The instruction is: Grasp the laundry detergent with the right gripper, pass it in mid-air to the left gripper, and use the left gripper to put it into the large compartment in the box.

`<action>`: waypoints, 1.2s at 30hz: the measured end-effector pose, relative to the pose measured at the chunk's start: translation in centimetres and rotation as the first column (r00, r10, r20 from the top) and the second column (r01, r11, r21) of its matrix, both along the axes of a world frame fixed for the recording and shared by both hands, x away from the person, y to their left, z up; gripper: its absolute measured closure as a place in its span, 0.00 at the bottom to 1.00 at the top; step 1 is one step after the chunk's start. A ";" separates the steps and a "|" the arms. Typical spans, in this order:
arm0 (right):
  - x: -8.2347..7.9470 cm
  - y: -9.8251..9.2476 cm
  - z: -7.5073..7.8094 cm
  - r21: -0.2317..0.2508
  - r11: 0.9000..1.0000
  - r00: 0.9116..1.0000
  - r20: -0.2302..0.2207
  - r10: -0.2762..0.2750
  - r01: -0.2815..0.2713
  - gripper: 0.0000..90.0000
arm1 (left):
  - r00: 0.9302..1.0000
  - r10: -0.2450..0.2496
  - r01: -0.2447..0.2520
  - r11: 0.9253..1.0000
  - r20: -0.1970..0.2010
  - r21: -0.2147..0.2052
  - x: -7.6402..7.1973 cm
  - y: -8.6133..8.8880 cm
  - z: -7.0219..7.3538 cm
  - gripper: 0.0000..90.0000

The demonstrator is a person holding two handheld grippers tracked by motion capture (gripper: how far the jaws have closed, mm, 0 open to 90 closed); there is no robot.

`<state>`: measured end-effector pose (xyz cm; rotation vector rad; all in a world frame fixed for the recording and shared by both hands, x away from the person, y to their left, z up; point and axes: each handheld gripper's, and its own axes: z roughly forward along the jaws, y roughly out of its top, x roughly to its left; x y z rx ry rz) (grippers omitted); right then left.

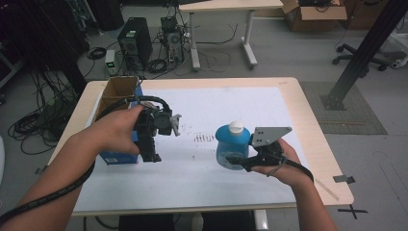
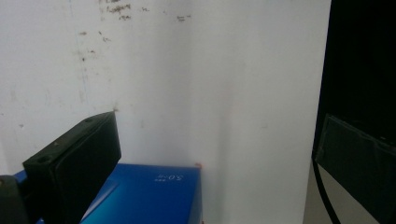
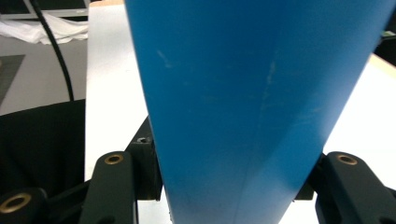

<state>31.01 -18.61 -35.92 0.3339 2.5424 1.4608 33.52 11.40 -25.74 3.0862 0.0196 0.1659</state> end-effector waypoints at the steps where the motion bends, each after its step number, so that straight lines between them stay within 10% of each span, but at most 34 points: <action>1: 0.0 0.2 -0.3 0.003 1.000 1.000 -0.003 0.006 -0.006 0.49 | 1.000 -0.001 0.001 1.000 -0.002 -0.001 0.0 -0.1 0.0 0.00; 36: 0.4 7.9 -4.5 0.090 0.980 0.982 -0.048 0.185 -0.180 0.49 | 0.997 -0.063 0.062 0.997 -0.045 -0.039 -0.7 -3.3 0.6 0.00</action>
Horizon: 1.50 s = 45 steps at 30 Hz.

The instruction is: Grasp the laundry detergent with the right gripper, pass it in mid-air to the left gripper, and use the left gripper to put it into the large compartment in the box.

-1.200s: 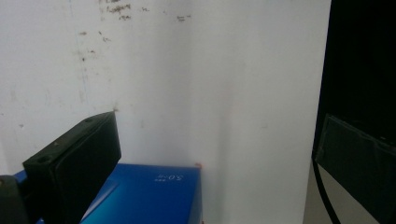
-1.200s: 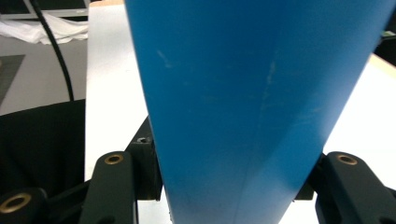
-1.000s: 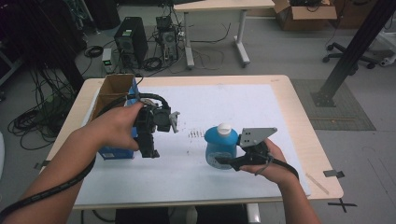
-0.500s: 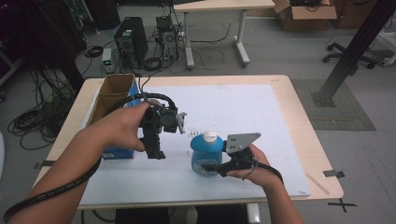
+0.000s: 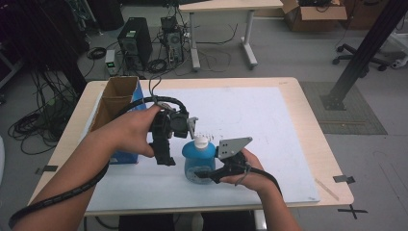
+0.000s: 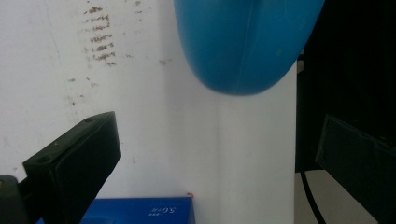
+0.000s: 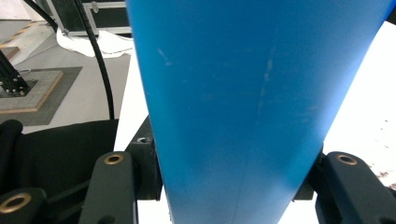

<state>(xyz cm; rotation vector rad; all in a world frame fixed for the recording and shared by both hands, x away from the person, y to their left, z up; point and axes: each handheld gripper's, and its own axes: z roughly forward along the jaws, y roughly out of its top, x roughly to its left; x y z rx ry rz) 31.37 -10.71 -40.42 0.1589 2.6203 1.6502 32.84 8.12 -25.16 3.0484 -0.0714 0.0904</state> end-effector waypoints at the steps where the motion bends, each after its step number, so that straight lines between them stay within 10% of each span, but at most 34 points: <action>1: 0.0 0.1 0.0 0.001 1.000 1.000 -0.002 0.000 0.000 0.49 | 1.000 -0.002 0.002 1.000 -0.001 -0.001 0.0 0.0 0.0 0.00; 45: 0.4 4.6 1.0 0.015 0.999 0.999 0.018 0.046 -0.047 0.49 | 0.999 -0.046 0.045 0.997 0.022 0.055 -1.3 -2.4 -0.6 0.06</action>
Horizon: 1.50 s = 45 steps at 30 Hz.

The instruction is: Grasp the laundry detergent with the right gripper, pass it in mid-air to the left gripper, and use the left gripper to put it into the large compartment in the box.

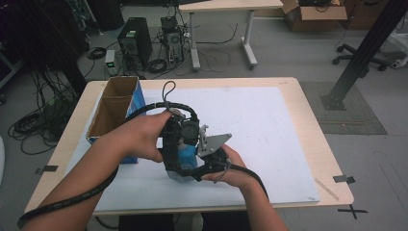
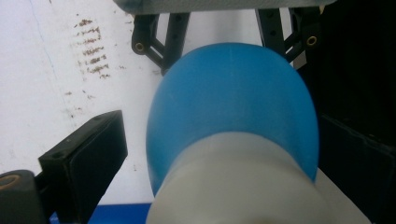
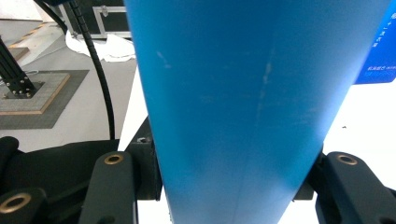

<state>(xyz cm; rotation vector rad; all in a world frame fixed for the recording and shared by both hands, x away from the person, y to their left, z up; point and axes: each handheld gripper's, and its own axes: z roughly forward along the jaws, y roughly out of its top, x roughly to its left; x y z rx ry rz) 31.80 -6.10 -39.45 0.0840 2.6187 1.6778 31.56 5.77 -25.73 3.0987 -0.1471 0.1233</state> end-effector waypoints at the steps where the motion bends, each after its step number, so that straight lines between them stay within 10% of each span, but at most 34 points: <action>1: 0.0 0.0 0.0 0.000 1.000 1.000 0.002 -0.001 0.001 0.49 | 1.000 0.002 -0.002 1.000 0.001 0.007 0.0 0.0 0.0 0.07; 45: -0.4 0.5 0.0 0.005 1.000 1.000 0.001 -0.009 0.009 0.49 | 1.000 0.015 -0.015 0.997 -0.006 0.072 -0.3 -0.2 0.2 0.41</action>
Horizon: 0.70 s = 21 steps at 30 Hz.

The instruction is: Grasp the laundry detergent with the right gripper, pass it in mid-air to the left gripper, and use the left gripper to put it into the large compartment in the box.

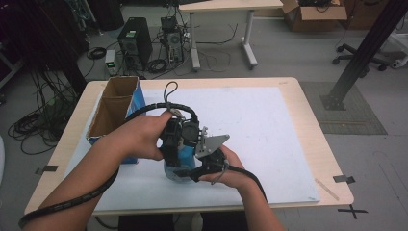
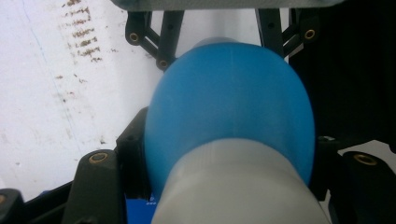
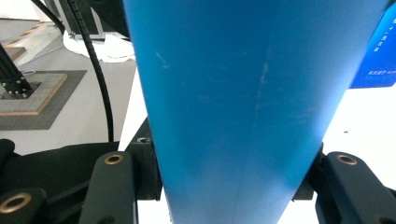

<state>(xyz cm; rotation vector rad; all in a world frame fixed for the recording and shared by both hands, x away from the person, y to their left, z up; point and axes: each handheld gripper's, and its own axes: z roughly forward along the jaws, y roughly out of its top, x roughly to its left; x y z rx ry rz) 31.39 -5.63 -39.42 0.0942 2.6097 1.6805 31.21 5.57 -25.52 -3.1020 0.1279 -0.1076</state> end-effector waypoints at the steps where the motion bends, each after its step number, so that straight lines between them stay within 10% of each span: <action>1: 0.0 -0.1 0.0 0.002 1.000 1.000 0.001 -0.001 0.001 0.49 | 1.000 -0.004 0.003 1.000 0.005 0.009 -0.1 -0.1 -0.1 0.41; 21: -0.2 -1.0 0.5 0.051 0.999 1.000 0.017 -0.012 0.011 0.47 | 1.000 -0.001 0.000 0.998 0.014 0.070 -0.3 -1.9 1.1 0.42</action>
